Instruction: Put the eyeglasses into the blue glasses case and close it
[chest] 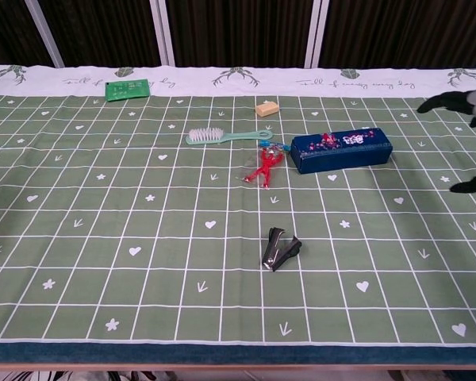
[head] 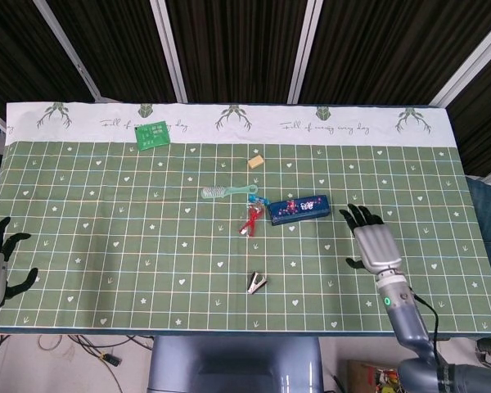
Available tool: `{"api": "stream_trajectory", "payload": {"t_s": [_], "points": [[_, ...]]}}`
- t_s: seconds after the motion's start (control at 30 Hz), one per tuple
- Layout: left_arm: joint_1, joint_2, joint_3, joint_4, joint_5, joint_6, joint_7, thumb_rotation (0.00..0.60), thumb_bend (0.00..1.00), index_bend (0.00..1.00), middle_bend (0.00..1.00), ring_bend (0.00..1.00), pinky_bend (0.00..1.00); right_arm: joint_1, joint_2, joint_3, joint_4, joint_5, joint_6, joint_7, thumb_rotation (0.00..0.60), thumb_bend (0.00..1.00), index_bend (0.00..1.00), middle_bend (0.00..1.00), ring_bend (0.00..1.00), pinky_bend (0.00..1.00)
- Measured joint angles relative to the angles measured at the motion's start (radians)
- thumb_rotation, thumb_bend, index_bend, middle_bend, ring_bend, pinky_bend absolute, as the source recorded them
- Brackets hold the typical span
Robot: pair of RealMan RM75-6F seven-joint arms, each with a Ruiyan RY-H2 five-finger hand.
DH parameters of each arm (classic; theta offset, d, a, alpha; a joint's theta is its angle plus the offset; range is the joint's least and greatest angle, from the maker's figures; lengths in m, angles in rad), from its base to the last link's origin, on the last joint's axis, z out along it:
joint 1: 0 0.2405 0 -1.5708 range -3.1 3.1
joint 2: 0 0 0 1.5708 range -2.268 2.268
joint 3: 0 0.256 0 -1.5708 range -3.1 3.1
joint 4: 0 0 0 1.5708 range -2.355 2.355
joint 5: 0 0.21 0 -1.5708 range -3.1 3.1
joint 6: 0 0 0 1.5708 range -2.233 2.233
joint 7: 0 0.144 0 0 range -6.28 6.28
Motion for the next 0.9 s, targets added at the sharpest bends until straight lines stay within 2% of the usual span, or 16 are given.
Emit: {"api": "stream_trajectory", "payload": {"t_s": [0.2,0.47,0.6,0.9], "points": [[0.002,-0.006,0.003,0.002,0.014,0.010,0.009,0.600,0.30,0.25,0.00,0.00,0.00,-0.143,0.028,-0.077,-0.033,-0.167,0.178,0.070,0.600,0.20,0.08,0.07,0.10,0.24],[0.006,-0.011,0.007,0.012,0.039,0.027,0.004,0.600,0.30,0.20,0.00,0.00,0.00,-0.298,0.047,-0.133,-0.039,-0.272,0.335,0.074,0.600,0.20,0.04,0.05,0.08,0.24],[0.008,-0.015,0.009,0.022,0.060,0.040,-0.002,0.600,0.30,0.20,0.00,0.00,0.00,-0.345,0.045,-0.130,-0.016,-0.310,0.386,0.073,0.600,0.20,0.04,0.04,0.07,0.21],[0.013,-0.032,0.010,0.052,0.113,0.077,-0.021,0.600,0.30,0.20,0.00,0.00,0.00,-0.384,0.030,-0.079,0.050,-0.341,0.396,0.101,0.600,0.19,0.03,0.04,0.07,0.21]]}}
